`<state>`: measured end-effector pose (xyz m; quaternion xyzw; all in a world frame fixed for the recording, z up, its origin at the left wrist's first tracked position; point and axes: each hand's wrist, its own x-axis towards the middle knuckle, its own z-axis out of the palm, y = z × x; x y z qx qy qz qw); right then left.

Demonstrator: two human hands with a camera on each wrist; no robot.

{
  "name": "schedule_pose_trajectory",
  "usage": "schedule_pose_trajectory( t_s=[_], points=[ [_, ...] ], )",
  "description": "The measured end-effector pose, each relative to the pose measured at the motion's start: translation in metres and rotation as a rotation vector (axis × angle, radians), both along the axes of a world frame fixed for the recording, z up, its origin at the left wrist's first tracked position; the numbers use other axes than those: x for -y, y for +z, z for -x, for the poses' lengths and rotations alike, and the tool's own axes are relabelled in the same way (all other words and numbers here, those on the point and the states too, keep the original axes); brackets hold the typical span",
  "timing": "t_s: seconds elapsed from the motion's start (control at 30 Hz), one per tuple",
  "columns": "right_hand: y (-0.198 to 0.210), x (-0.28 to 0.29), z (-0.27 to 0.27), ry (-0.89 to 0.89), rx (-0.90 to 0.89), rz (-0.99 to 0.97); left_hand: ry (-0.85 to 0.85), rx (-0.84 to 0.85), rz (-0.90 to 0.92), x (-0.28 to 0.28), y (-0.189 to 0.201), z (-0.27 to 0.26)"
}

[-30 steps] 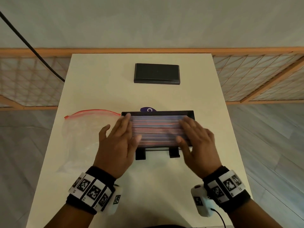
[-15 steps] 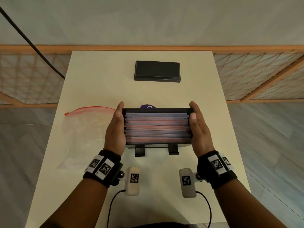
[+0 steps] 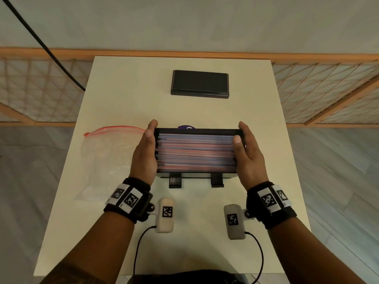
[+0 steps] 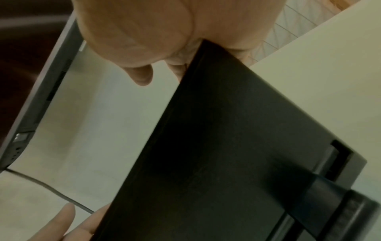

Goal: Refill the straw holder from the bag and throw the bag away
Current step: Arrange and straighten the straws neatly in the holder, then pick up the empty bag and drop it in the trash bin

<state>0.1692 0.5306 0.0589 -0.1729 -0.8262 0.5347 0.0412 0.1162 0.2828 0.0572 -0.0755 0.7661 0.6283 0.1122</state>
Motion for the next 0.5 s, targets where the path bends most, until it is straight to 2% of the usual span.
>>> schedule_pose_trajectory(
  t_s=[0.1, 0.2, 0.3, 0.37, 0.4, 0.47, 0.5],
  points=[
    [0.006, 0.000, 0.000, -0.035, -0.049, -0.084, 0.072, -0.048, 0.083, 0.005, 0.011, -0.004],
    [0.022, 0.008, 0.001, 0.001, -0.187, -0.213, 0.140, -0.118, 0.220, 0.030, 0.015, -0.004],
    [0.043, 0.034, -0.002, 0.136, -0.303, -0.272, -0.033, -0.114, 0.706, 0.070, 0.012, -0.005],
    [0.055, 0.061, -0.006, 0.274, -0.379, -0.288, -0.180, 0.050, 1.028, 0.097, 0.007, -0.012],
    [0.059, 0.077, -0.009, 0.347, -0.410, -0.279, -0.228, 0.168, 1.116, 0.110, 0.001, -0.016],
    [0.060, 0.111, -0.015, 0.493, -0.424, -0.261, -0.259, 0.376, 1.175, 0.131, -0.016, -0.023],
    [0.059, 0.130, -0.019, 0.564, -0.406, -0.263, -0.243, 0.438, 1.143, 0.140, -0.026, -0.025]
  ],
)
